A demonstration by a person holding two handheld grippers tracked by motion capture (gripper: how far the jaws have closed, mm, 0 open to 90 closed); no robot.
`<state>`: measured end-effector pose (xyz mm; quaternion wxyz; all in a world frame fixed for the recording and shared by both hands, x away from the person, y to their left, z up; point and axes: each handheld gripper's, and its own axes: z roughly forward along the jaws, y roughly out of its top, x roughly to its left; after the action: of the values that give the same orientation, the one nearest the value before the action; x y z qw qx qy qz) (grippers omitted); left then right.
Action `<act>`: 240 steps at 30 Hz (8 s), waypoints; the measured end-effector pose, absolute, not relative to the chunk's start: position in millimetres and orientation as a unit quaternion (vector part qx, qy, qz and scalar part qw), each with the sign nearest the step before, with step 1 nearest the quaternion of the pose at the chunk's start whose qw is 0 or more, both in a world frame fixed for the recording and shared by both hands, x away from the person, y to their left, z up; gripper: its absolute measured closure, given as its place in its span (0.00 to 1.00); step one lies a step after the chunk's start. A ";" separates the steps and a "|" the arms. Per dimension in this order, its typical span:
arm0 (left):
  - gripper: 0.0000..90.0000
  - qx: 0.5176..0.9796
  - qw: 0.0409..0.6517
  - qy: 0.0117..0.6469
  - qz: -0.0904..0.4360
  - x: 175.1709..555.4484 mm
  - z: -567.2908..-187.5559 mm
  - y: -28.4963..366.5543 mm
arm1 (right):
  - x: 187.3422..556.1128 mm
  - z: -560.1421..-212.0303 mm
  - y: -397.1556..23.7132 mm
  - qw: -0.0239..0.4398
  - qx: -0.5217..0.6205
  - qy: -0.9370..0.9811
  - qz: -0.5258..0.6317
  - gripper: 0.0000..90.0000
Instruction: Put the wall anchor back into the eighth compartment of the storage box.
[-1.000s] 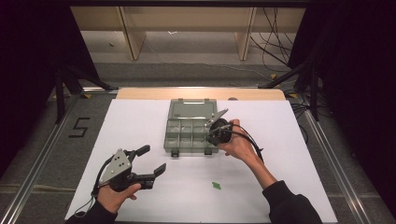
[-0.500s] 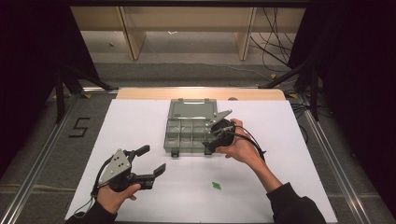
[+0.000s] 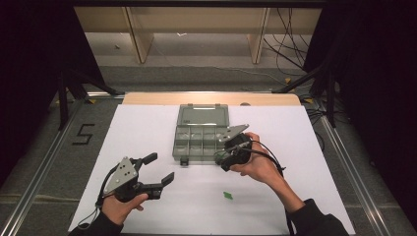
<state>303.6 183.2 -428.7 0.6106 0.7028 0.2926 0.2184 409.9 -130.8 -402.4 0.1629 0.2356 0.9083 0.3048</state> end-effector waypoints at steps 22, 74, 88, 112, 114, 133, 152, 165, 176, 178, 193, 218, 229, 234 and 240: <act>0.18 0.703 0.609 0.293 0.218 303.7 -428.6 182.7 | 374.8 -418.3 -140.8 0.121 0.205 0.937 0.254 0.30; 0.18 0.704 0.609 0.293 0.219 303.3 -428.9 181.9 | 369.0 -460.0 -131.4 0.026 0.158 0.974 0.161 0.77; 0.18 0.704 0.608 0.293 0.219 303.2 -429.0 182.2 | 370.9 -460.2 -128.2 0.013 0.149 0.976 0.157 0.94; 0.18 0.705 0.607 0.294 0.221 303.4 -429.4 182.1 | 386.5 -419.5 -137.0 0.062 0.164 0.961 0.216 0.94; 0.18 0.705 0.607 0.294 0.221 303.3 -429.4 182.1 | 387.5 -417.4 -136.8 0.065 0.165 0.960 0.218 0.94; 0.18 0.702 0.610 0.295 0.220 303.2 -429.2 182.3 | 414.5 -397.4 -138.4 0.102 0.180 0.947 0.244 0.94; 0.18 0.702 0.610 0.296 0.217 303.8 -429.6 182.0 | 450.5 -396.8 -137.0 0.138 0.203 0.932 0.268 0.94; 0.18 0.703 0.609 0.296 0.218 303.9 -429.5 182.5 | 461.6 -405.3 -136.0 0.140 0.213 0.929 0.267 0.94; 0.18 0.703 0.609 0.296 0.218 303.8 -429.5 182.6 | 468.9 -412.0 -129.0 0.133 0.204 0.936 0.255 0.94; 0.18 0.703 0.609 0.296 0.218 303.7 -429.4 182.6 | 469.7 -414.8 -127.4 0.133 0.203 0.937 0.251 0.94; 0.18 0.701 0.611 0.295 0.218 303.8 -429.5 182.6 | 474.9 -426.4 -123.3 0.128 0.212 0.939 0.239 0.91; 0.18 0.700 0.612 0.297 0.218 302.7 -428.9 182.9 | 453.0 -400.0 -127.5 0.142 0.231 0.922 0.277 0.34; 0.18 0.701 0.611 0.295 0.220 302.3 -428.2 183.6 | 424.2 -389.4 -131.0 0.140 0.218 0.923 0.284 0.32; 0.18 0.701 0.611 0.295 0.220 302.2 -428.2 183.7 | 412.8 -393.8 -136.2 0.133 0.207 0.928 0.279 0.31; 0.18 0.701 0.611 0.295 0.220 302.1 -428.2 183.5 | 401.4 -399.8 -135.3 0.128 0.199 0.934 0.267 0.29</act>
<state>302.1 183.5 -428.2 0.6112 0.7006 0.2951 0.2204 401.4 -135.3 -399.8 0.1285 0.1991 0.9342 0.2668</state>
